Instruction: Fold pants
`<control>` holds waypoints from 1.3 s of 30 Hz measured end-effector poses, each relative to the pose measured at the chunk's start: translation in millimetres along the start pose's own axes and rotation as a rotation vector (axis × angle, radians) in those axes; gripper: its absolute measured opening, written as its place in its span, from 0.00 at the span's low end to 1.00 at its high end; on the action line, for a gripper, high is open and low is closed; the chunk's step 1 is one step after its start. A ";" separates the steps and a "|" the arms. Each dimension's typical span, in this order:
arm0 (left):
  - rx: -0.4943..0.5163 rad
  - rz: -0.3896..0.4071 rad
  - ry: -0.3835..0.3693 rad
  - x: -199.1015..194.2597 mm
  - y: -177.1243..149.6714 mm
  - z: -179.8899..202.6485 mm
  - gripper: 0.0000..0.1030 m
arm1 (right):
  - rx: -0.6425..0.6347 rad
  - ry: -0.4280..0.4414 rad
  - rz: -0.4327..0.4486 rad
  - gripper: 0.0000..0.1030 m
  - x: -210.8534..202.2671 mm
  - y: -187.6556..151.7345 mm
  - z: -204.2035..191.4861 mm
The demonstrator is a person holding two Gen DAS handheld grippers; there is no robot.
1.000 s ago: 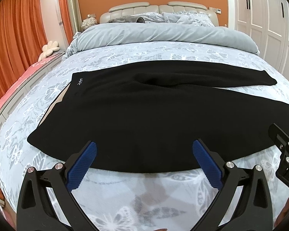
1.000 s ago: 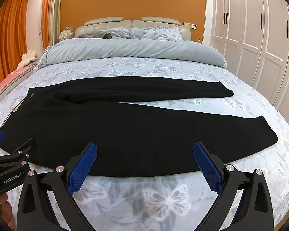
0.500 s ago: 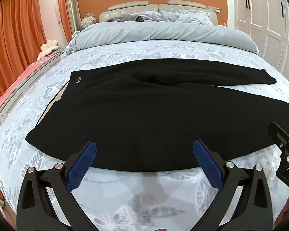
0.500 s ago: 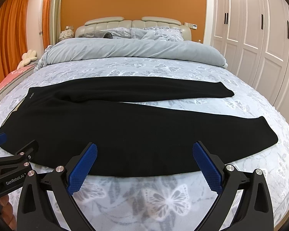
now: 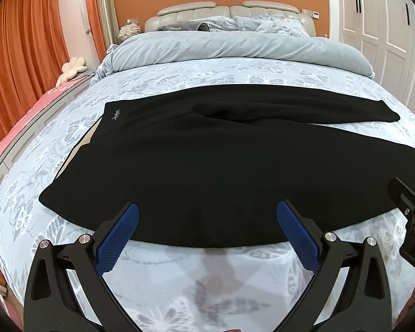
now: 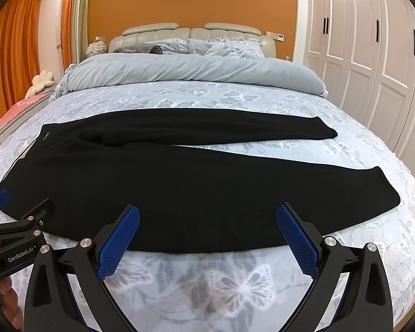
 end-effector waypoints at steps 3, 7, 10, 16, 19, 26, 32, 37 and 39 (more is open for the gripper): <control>0.000 -0.001 0.001 0.4 -0.3 -0.1 0.95 | -0.002 0.001 -0.001 0.95 0.2 -1.0 -1.9; 0.000 0.000 0.001 0.7 -0.1 -0.4 0.95 | -0.002 0.001 -0.002 0.95 0.5 -1.1 -2.0; 0.001 -0.001 0.000 0.9 -0.4 -0.5 0.95 | -0.003 0.001 -0.004 0.95 1.2 -1.8 -3.5; 0.005 0.002 -0.001 0.5 -0.1 0.0 0.95 | -0.005 0.004 -0.005 0.95 0.9 -3.8 -7.3; 0.013 0.004 -0.015 1.2 -1.0 0.5 0.95 | -0.003 0.003 -0.007 0.95 1.5 -4.2 -6.5; -0.047 -0.052 -0.103 7.0 0.5 -11.1 0.95 | 0.025 0.071 -0.028 0.95 4.0 12.2 24.6; -0.097 -0.095 -0.126 47.7 73.4 -67.0 0.95 | 0.073 0.012 -0.101 0.95 81.5 83.1 158.7; -0.176 -0.078 0.054 118.1 148.4 -152.4 0.95 | 0.219 -0.035 -0.202 0.95 184.7 133.4 281.9; -0.190 -0.131 0.075 156.6 166.3 -175.9 0.95 | 0.246 -0.067 -0.213 0.95 216.6 145.9 312.7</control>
Point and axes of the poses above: each gripper's, at about its wrist camera, not at the fingertips, and x roughly the way its jaws point, z to its right, y to its top, the point moved 10 cm from there along x, roughly the way its jaws point, and after that the axes turned 1 degree about y, right-handed, at the moved point
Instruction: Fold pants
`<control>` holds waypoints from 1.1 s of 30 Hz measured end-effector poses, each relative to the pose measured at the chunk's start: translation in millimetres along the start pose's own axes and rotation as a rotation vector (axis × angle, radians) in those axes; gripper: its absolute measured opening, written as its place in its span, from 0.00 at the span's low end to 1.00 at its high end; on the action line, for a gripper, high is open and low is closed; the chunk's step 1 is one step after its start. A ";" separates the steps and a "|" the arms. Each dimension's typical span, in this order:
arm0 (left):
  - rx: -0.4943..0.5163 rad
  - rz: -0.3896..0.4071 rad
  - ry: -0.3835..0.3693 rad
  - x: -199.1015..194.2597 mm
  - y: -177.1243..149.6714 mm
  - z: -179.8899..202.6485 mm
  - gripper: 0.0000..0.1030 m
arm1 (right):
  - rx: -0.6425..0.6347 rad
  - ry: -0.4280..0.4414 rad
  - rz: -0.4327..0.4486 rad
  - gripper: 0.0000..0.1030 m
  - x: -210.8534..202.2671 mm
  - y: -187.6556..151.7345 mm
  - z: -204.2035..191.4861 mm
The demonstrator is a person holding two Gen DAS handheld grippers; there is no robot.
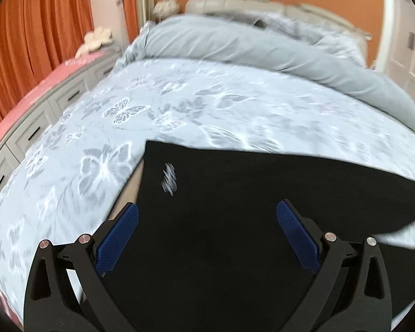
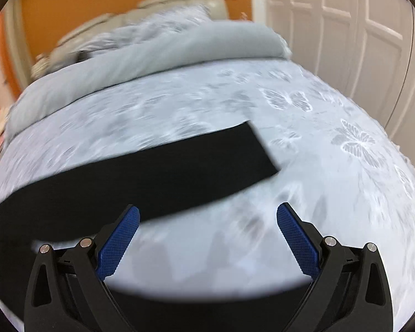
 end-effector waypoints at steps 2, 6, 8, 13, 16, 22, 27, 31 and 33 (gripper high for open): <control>-0.025 -0.066 0.017 35.8 15.3 -12.4 0.95 | 0.030 -0.011 -0.015 0.95 29.3 19.6 15.9; -0.164 -0.217 0.000 113.1 28.2 -35.7 0.95 | 0.033 -0.009 -0.071 0.95 83.6 41.2 20.4; -0.194 -0.259 0.038 142.6 28.7 -44.9 0.95 | 0.009 -0.030 -0.104 0.95 107.0 43.5 15.7; -0.129 -0.264 0.071 174.2 27.5 -39.6 0.95 | -0.025 -0.071 -0.146 0.94 142.2 38.9 5.0; -0.090 -0.264 0.086 183.8 31.3 -40.6 0.90 | -0.082 -0.057 -0.099 0.71 143.9 35.5 -8.8; -0.242 -0.209 -0.026 143.4 47.4 -68.1 0.09 | -0.038 0.091 -0.023 0.12 93.6 46.7 -21.4; -0.233 -0.106 -0.171 60.6 50.1 -81.0 0.08 | -0.071 0.176 0.062 0.11 5.3 43.7 -20.7; -0.197 -0.059 -0.259 -9.4 25.8 -82.1 0.08 | -0.095 0.229 0.115 0.11 -62.6 20.9 -12.3; -0.189 -0.043 -0.307 -41.4 7.5 -86.2 0.08 | -0.121 0.257 0.131 0.11 -97.7 -3.5 -3.4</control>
Point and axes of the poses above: each gripper's, at about its wrist camera, not at the fingertips, and x roughly the way its jaws point, z to its right, y to its top, the point moved 10 cm from there along x, roughly the way its jaws point, and after that the axes turned 1 degree about y, right-handed, at the moved point
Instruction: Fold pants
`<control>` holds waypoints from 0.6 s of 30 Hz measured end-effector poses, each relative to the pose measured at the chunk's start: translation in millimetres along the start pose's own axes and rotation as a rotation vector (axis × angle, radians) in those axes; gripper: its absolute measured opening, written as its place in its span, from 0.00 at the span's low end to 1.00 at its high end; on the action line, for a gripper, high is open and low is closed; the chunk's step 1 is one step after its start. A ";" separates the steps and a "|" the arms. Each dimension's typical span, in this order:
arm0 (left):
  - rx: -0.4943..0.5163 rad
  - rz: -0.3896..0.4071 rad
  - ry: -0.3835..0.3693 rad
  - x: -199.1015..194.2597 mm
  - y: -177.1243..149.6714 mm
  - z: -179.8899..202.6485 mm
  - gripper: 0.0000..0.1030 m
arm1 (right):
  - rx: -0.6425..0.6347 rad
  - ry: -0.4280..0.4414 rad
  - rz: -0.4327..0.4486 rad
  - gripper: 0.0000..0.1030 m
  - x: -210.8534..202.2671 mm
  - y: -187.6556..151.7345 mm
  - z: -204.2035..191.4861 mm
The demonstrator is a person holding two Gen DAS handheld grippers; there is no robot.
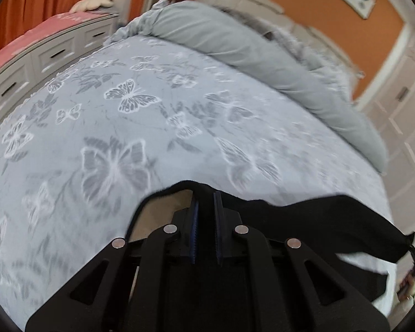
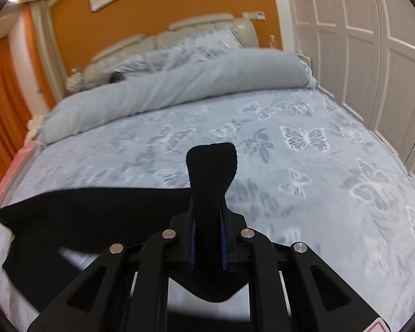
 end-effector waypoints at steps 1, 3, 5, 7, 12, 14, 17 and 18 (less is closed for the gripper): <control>0.006 0.000 -0.015 -12.9 -11.3 -1.8 0.08 | -0.011 0.001 -0.003 0.11 -10.9 -9.8 0.9; 0.023 -0.008 -0.028 -39.1 -43.3 -8.5 0.09 | -0.029 -0.007 -0.030 0.11 -33.6 -41.9 8.7; 0.029 -0.033 -0.015 -54.1 -81.1 -24.5 0.09 | -0.026 -0.021 -0.065 0.11 -43.6 -73.5 20.1; 0.025 -0.083 0.010 -52.5 -114.4 -41.1 0.09 | -0.016 -0.042 -0.120 0.11 -46.4 -111.5 34.6; -0.076 -0.211 0.072 -27.7 -195.1 -83.7 0.16 | 0.017 -0.107 -0.223 0.21 -36.4 -177.2 64.8; -0.145 -0.168 0.029 -37.6 -202.3 -83.0 0.22 | 0.073 -0.120 -0.193 0.34 -49.8 -181.2 73.9; -0.220 -0.094 -0.063 -60.2 -198.3 -66.6 0.83 | 0.119 -0.149 -0.108 0.63 -83.8 -177.8 78.8; -0.243 -0.066 -0.062 -65.1 -197.1 -64.8 0.96 | 0.136 -0.149 -0.074 0.68 -97.0 -177.6 78.9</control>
Point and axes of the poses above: each gripper's, at about its wrist camera, not at the fingertips, and x roughly the way its jaws point, z to its right, y to its top, the point moved 10 cm from there along x, roughly the way its jaws point, and after that the axes turned 1 degree about y, right-handed, at the moved point
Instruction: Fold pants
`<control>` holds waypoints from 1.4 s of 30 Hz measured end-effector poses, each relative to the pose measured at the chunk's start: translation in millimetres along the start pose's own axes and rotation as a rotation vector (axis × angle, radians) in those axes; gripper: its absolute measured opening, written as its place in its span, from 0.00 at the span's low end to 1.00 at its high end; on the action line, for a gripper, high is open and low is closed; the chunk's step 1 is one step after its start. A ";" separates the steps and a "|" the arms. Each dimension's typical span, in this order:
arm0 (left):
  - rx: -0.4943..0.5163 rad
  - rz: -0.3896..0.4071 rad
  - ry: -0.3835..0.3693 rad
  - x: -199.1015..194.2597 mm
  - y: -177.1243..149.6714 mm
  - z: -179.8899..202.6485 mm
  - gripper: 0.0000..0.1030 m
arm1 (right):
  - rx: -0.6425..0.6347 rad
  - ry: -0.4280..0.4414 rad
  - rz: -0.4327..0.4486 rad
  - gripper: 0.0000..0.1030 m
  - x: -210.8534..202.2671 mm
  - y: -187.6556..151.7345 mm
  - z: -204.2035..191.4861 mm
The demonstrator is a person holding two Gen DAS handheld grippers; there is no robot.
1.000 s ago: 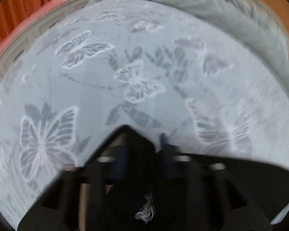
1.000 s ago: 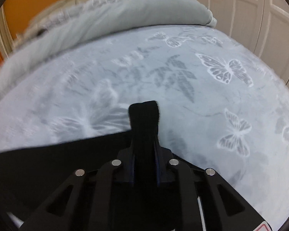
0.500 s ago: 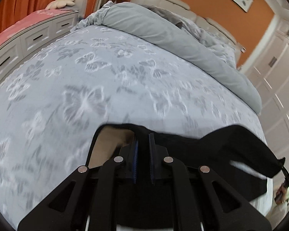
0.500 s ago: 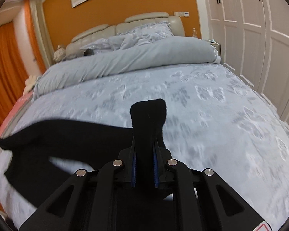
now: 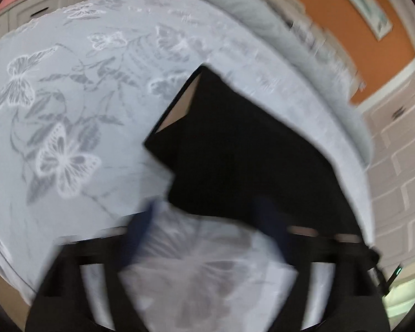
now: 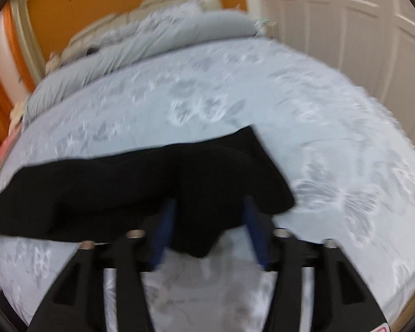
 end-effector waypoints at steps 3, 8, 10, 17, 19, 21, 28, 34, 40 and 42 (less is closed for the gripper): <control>-0.060 0.021 -0.008 6.0 1.2 7.3 0.95 | 0.065 0.048 0.035 0.73 -20.2 -7.1 2.0; -0.176 -0.084 -0.012 46.5 -6.0 -2.0 0.84 | 0.115 0.078 -0.016 0.74 -13.9 -17.7 1.6; -0.158 -0.117 0.025 58.4 -8.8 0.0 0.64 | 0.145 0.087 -0.020 0.74 -2.4 -7.0 2.9; -0.143 -0.190 0.066 66.2 -2.3 1.9 0.35 | 0.211 0.169 -0.054 0.08 59.9 41.0 -8.7; -0.129 -0.203 0.082 67.0 0.5 2.4 0.32 | 0.116 0.168 0.009 0.10 51.8 72.9 -26.1; -0.105 -0.215 0.103 69.3 4.3 3.9 0.31 | 0.040 0.226 0.167 0.10 11.8 106.7 -44.4; -0.057 -0.217 0.123 73.9 2.4 2.8 0.31 | -0.102 -0.144 -0.042 0.48 39.5 15.5 40.5; -0.029 -0.221 0.162 78.7 3.9 9.1 0.32 | 0.204 0.103 -0.038 0.53 -2.5 -32.9 35.2; -0.033 -0.215 0.174 86.9 9.5 18.1 0.33 | 0.363 0.264 -0.129 0.71 40.2 5.1 -14.5; -0.043 -0.214 0.166 84.9 7.9 13.4 0.33 | 0.418 0.228 -0.167 0.67 70.7 19.9 -12.5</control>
Point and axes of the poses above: each gripper's, at about its wrist camera, not at the fingertips, and x roughly the way its jaws point, z to its right, y to its top, the point moved 10 cm from there along x, roughly the way its jaws point, and after that the axes turned 1 degree about y, right-handed, at the moved point
